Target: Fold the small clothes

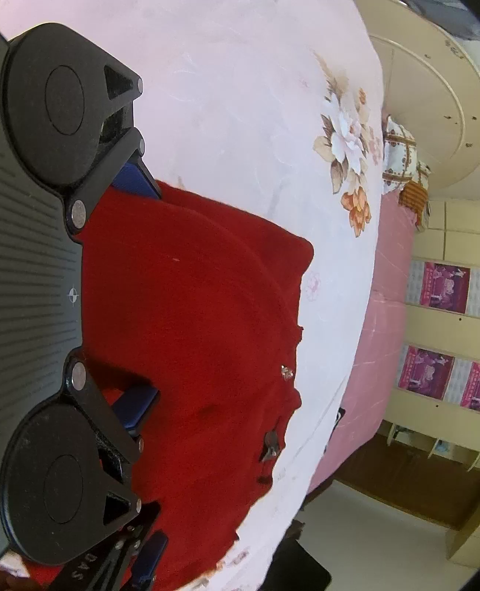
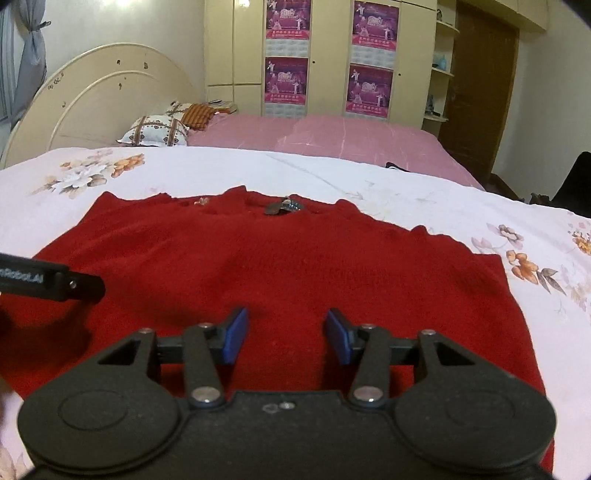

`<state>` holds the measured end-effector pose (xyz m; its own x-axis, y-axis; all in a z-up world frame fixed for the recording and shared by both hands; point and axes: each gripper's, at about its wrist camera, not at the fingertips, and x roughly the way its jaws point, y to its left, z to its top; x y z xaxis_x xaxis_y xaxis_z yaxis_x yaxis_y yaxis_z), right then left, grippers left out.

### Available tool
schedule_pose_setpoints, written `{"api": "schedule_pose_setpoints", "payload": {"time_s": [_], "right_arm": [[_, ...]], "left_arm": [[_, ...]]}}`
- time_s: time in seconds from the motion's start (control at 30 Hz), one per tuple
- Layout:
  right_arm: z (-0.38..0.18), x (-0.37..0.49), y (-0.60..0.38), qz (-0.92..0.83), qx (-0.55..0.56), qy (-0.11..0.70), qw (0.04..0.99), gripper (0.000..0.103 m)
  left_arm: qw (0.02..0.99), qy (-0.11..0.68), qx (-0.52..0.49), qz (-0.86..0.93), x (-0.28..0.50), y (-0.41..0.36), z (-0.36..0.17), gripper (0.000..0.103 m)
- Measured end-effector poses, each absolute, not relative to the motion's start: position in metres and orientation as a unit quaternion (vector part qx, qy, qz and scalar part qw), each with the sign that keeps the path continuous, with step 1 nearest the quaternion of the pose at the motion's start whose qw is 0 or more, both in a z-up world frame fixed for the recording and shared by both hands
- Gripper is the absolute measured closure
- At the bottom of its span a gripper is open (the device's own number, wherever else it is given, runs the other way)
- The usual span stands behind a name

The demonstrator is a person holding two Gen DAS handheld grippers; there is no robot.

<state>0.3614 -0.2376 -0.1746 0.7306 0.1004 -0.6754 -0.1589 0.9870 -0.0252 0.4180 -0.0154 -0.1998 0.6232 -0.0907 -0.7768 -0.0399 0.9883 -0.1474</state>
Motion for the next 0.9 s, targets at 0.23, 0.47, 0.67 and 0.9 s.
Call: {"api": "schedule_pose_setpoints", "payload": {"time_s": [0.23, 0.47, 0.67, 0.9], "right_arm": [[-0.159, 0.342, -0.241, 0.081, -0.012, 0.348, 0.934, 0.052], [-0.151, 0.326, -0.237, 0.085, -0.013, 0.349, 0.933, 0.05], [-0.154, 0.314, -0.236, 0.075, -0.026, 0.363, 0.928, 0.05], [-0.158, 0.313, -0.238, 0.046, -0.027, 0.39, 0.919, 0.05]], "left_arm": [[0.886, 0.448, -0.114, -0.014, 0.388, -0.004, -0.196, 0.0], [0.883, 0.447, -0.142, -0.025, 0.353, 0.003, -0.195, 0.0], [0.877, 0.447, -0.173, -0.026, 0.33, 0.016, -0.191, 0.0], [0.862, 0.463, -0.204, -0.036, 0.322, 0.019, -0.208, 0.0]]}}
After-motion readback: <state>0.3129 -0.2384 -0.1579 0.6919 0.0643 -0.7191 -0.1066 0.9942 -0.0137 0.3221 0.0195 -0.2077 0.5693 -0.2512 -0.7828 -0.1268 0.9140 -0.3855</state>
